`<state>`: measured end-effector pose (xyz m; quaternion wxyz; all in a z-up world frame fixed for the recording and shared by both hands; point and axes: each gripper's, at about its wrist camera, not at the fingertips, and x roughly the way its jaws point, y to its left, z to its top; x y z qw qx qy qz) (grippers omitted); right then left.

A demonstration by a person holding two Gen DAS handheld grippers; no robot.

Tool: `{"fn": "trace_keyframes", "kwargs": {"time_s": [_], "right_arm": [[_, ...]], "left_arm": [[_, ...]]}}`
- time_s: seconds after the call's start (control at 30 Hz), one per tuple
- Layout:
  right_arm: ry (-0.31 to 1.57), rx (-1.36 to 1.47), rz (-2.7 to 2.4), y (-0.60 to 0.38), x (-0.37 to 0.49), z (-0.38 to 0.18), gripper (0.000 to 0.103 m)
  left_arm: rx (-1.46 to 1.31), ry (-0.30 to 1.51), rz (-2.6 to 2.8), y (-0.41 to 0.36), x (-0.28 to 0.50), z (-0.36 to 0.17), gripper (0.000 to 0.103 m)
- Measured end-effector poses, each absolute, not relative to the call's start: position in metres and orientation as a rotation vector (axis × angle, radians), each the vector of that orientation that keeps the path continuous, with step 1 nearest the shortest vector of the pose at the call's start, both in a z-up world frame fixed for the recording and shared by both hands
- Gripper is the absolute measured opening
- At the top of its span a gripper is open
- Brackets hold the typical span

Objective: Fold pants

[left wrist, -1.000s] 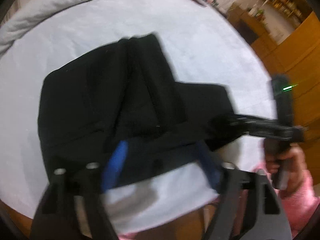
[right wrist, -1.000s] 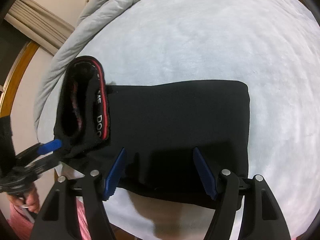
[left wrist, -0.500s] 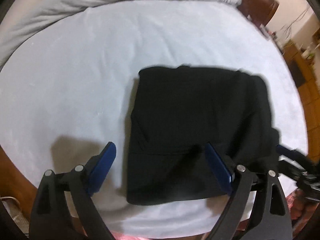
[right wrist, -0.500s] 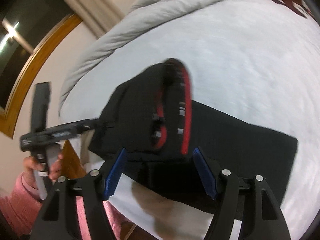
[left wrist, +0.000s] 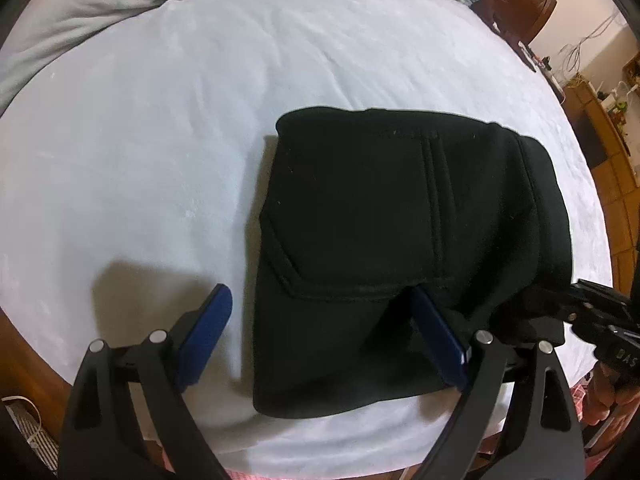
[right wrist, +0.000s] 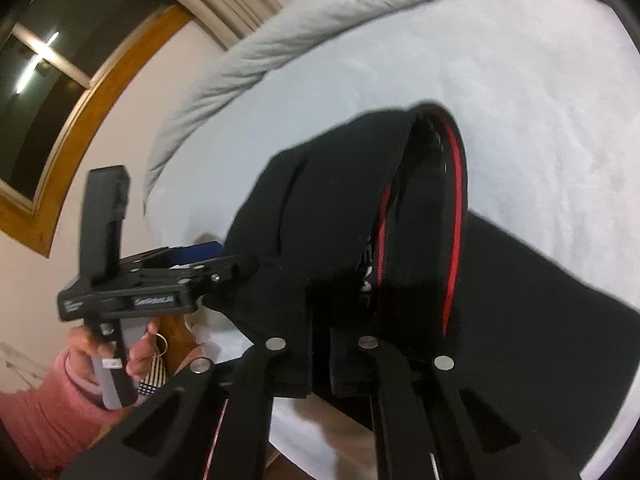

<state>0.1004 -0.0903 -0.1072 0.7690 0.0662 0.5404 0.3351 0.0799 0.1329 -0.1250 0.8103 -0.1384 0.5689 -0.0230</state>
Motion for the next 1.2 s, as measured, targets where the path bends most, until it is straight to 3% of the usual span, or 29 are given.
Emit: {"fn": "trace_keyframes", "kwargs": {"time_s": [0.17,0.3,0.4,0.5,0.53,0.57,0.73,1.2], "right_arm": [[1.161,0.133,0.691,-0.111,0.095,-0.093,0.005],[1.3,0.135,0.601,-0.119,0.098,-0.136,0.005],[1.296,0.154,0.605,-0.118,0.097,-0.144,0.006],[1.274,0.136,0.62,-0.117,0.096,-0.132,0.024],[1.27,0.137,0.622,-0.119,0.096,-0.126,0.044],[1.258,0.133,0.611,-0.12,0.096,-0.121,0.057],[1.219,0.145,0.56,-0.13,0.106,-0.104,0.076],[1.343,0.183,0.503,-0.118,0.134,-0.147,0.082]], "left_arm": [[-0.266,1.164,-0.032,0.127,0.078,-0.114,0.09],[-0.211,1.226,-0.023,0.116,0.082,-0.131,0.092],[-0.224,1.259,-0.032,0.114,0.082,-0.143,0.093],[-0.238,1.253,-0.036,0.117,0.08,-0.138,0.093],[-0.24,1.25,-0.039,0.117,0.08,-0.135,0.092],[-0.24,1.241,-0.041,0.119,0.079,-0.13,0.092],[-0.265,1.225,-0.035,0.117,0.081,-0.12,0.092],[-0.198,1.198,0.017,0.105,0.075,-0.112,0.092]]}}
